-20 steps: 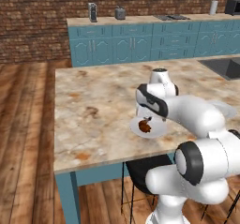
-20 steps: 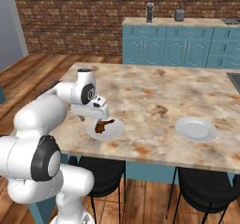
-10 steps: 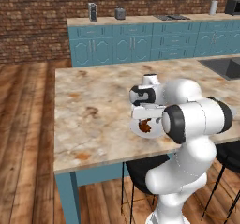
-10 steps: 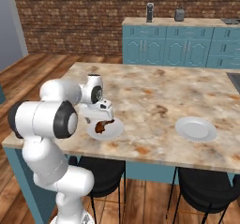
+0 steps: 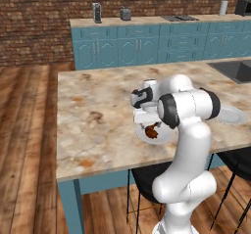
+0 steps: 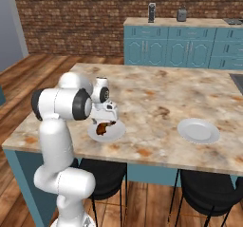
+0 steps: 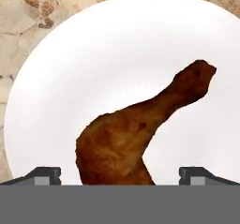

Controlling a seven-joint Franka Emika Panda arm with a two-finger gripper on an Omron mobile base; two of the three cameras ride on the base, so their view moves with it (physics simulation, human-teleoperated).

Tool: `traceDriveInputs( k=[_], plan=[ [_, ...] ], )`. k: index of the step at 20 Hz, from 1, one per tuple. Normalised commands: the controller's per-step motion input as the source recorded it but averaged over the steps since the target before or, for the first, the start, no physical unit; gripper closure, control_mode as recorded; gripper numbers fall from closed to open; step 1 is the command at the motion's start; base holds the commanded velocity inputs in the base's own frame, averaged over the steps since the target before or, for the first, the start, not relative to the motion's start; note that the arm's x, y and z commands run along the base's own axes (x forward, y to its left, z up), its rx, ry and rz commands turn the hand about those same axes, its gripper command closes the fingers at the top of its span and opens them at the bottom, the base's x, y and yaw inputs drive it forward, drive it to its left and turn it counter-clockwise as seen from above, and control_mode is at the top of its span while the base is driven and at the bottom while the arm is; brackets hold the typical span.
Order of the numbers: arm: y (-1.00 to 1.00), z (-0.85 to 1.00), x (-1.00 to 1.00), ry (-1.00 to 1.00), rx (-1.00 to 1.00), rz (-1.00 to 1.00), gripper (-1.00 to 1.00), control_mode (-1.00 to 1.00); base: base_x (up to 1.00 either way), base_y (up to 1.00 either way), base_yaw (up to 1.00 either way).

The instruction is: Transport the chicken drumstick and potato to the fridge. Place the chicken drumstick on the rack containing meat and place the potato on the rack containing the vegetable, ensuring meats and vegetables are on different racks.

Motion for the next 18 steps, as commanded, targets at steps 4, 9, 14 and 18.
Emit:
traceDriveInputs(
  k=[4, 9, 14, 18],
  plan=[
    [0.00, -0.40, 0.11, 0.18, 0.00, 0.00, -1.00, -1.00, 0.00, 0.00, 0.00],
    [0.00, -0.26, 0.00, 0.24, 0.00, -0.01, -1.00, -1.00, 0.00, 0.00, 0.00],
    [0.01, -0.27, -0.17, 0.22, 0.00, -0.09, 1.00, -1.00, 0.00, 0.00, 0.00],
    [0.00, -0.20, -0.24, 0.15, 0.00, -0.13, 1.00, -1.00, 0.00, 0.00, 0.00]
  ],
)
